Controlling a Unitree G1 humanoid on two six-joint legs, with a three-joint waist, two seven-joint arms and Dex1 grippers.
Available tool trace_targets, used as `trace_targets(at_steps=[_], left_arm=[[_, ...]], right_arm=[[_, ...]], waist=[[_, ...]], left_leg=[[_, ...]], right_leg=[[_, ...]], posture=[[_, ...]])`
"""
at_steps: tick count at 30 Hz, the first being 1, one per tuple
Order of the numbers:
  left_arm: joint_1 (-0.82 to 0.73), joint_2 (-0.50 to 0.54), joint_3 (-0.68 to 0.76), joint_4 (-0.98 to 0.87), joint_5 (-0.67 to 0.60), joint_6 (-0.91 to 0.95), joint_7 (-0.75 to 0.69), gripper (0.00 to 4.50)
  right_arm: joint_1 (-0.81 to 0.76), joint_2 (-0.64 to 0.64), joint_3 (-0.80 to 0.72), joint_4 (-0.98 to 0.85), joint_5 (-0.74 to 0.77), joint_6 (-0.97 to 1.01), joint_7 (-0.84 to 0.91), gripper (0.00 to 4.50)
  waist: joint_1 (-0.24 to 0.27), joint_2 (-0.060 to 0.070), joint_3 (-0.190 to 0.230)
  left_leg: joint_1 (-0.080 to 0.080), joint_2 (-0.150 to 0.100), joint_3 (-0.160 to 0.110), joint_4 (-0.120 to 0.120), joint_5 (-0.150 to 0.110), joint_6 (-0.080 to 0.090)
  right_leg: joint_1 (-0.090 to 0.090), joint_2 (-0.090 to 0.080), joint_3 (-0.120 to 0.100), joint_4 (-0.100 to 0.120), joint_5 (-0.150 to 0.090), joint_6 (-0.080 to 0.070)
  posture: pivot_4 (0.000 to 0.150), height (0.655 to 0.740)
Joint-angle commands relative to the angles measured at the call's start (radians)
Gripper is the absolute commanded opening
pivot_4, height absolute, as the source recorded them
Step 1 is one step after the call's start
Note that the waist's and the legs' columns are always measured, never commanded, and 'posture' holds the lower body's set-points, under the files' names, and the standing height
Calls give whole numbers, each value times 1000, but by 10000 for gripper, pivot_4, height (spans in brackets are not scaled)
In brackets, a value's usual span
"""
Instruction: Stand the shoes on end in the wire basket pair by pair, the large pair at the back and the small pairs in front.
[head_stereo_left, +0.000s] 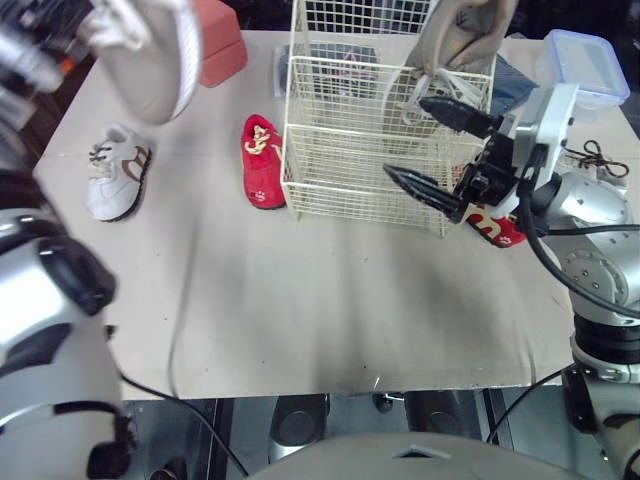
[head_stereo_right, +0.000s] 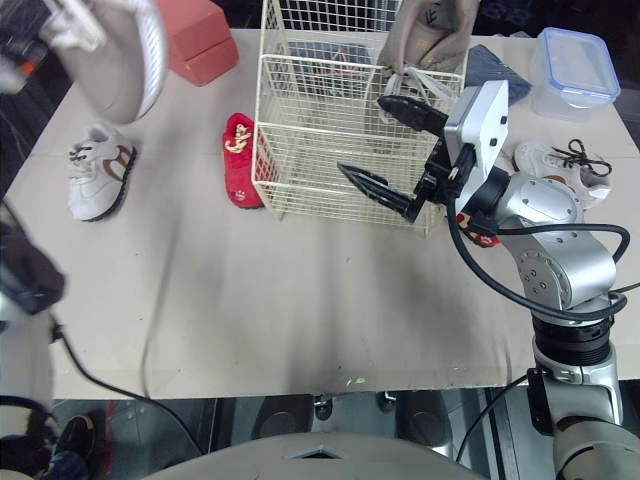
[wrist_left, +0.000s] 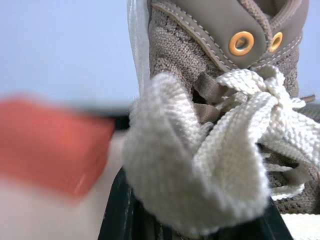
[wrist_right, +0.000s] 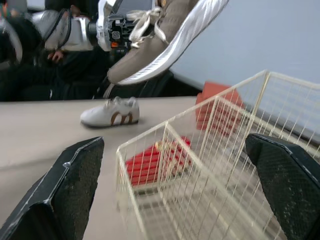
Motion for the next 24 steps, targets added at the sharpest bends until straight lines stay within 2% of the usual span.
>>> trace_targets(at_steps=[1, 6, 10, 14, 24], left_arm=[[-20, -68, 31, -218, -71, -42, 117, 5288], [-12, -272, -30, -418, -62, -155, 273, 5288], [-25, -417, -69, -433, -7, -333, 396, 5288], [-50, -474, -118, -313, 80, -548, 432, 5288], [-88, -595, -187, -7, 171, -911, 441, 5288]], right_arm=[[-15, 9, -60, -17, 3, -40, -43, 45000], [-1, 7, -97, -27, -8, -54, -91, 45000], [26, -5, -108, -39, -17, -63, -109, 45000], [40, -2, -114, -52, -20, -63, -128, 45000], [65, -15, -130, -69, -24, -64, -155, 45000]], waist=[[-3, 0, 0], [-2, 0, 0], [-3, 0, 0], [-6, 0, 0], [1, 0, 0]], left_leg=[[0, 0, 0, 0, 0, 0], [2, 0, 1, 0, 0, 0], [2, -1, 2, 0, 0, 0], [4, -2, 4, -1, 0, 0], [2, -3, 2, 0, -1, 1]], right_leg=[[0, 0, 0, 1, 0, 0], [1, 0, 2, 2, 0, 0], [1, 0, 2, 2, 0, 0], [1, 1, 3, 2, 0, 0], [1, 1, -2, 1, 0, 0]], posture=[[1500, 6860], [1500, 6860], [1500, 6860], [1500, 6860], [1500, 6860]])
